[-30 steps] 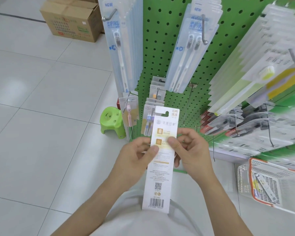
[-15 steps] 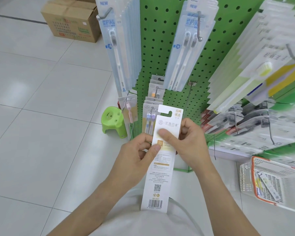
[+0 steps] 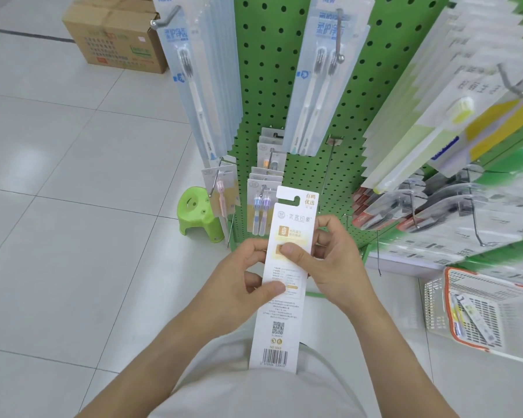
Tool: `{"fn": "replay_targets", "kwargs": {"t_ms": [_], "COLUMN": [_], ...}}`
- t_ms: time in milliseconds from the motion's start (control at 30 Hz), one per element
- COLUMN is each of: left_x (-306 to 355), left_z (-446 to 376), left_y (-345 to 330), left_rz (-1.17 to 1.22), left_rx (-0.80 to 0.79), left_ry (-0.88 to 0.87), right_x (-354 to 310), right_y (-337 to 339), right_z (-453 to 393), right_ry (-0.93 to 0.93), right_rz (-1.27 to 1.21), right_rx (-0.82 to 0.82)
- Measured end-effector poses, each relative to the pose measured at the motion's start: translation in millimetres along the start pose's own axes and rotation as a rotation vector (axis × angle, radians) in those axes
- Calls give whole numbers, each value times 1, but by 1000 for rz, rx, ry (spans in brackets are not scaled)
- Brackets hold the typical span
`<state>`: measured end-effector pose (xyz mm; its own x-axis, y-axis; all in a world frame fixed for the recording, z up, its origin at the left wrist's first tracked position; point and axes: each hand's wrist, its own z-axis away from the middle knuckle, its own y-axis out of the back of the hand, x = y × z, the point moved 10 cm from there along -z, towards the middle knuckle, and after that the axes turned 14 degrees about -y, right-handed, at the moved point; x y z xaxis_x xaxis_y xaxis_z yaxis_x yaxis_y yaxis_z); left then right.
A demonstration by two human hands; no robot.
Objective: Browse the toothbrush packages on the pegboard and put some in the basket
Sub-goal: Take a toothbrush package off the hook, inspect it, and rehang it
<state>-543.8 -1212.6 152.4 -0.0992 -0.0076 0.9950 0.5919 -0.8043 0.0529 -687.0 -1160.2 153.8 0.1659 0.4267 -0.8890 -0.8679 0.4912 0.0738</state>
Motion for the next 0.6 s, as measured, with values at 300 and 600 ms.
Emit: {"fn": "replay_targets", "kwargs": {"t_ms": [300,600], "left_x": [-12,-15], "left_z": [3,-10], "left_y": [-13,13], "left_rz": [-8,-62], "left_rx": [-89,128], "left_ry": [69,43], "right_x": [0,9], "right_y": [3,-19], "right_z": [-3,4], "right_ry": [-25,31], "right_rz": [114,177], "right_rx": [-27,-161]}}
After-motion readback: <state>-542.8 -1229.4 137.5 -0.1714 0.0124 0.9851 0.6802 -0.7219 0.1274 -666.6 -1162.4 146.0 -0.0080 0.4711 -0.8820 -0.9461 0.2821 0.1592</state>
